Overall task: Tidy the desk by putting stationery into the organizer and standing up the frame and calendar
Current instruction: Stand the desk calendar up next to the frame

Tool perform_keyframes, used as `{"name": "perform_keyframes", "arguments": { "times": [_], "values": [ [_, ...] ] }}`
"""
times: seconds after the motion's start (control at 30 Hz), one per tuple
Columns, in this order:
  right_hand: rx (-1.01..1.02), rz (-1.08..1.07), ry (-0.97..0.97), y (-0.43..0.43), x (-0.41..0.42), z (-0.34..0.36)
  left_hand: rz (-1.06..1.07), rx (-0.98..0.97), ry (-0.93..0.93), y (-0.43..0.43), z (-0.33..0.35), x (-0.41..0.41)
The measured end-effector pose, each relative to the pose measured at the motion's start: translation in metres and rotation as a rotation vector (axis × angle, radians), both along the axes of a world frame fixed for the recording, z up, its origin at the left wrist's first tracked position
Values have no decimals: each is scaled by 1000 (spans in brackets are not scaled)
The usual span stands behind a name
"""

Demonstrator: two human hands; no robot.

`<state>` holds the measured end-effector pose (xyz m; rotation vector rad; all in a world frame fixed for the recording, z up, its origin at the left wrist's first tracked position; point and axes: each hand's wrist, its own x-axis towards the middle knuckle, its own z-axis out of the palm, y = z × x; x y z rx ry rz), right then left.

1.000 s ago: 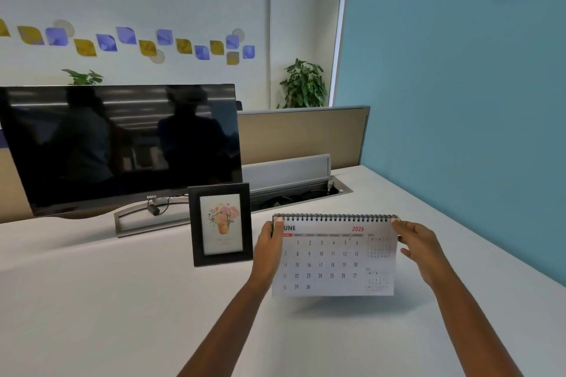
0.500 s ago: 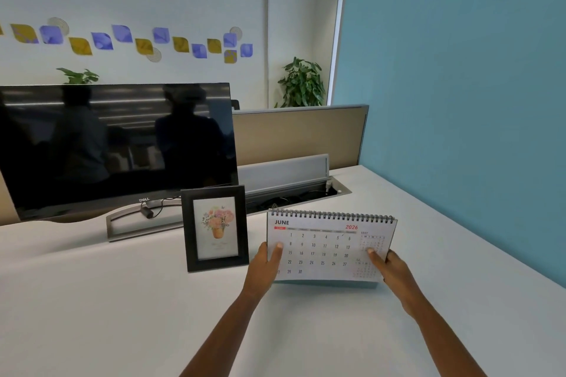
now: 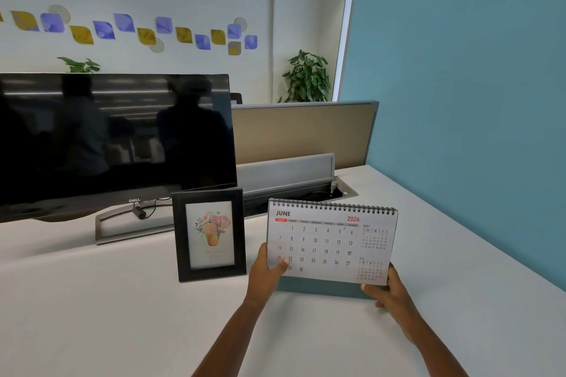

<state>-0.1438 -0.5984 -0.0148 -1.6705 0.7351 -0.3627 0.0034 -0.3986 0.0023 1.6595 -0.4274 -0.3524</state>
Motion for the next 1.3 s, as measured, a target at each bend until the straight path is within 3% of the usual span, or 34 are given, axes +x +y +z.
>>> {"name": "perform_keyframes", "arguments": {
  "times": [0.37, 0.73, 1.3],
  "values": [
    [36, 20, -24, -12, 33, -17, 44, 15, 70, -9, -30, 21],
    [17, 43, -26, -18, 41, -16, 108, 57, -25, -16, -37, 27],
    [-99, -112, -126, -11, 40, -24, 254, 72, -164, -16, -53, 15]
  ]
}}
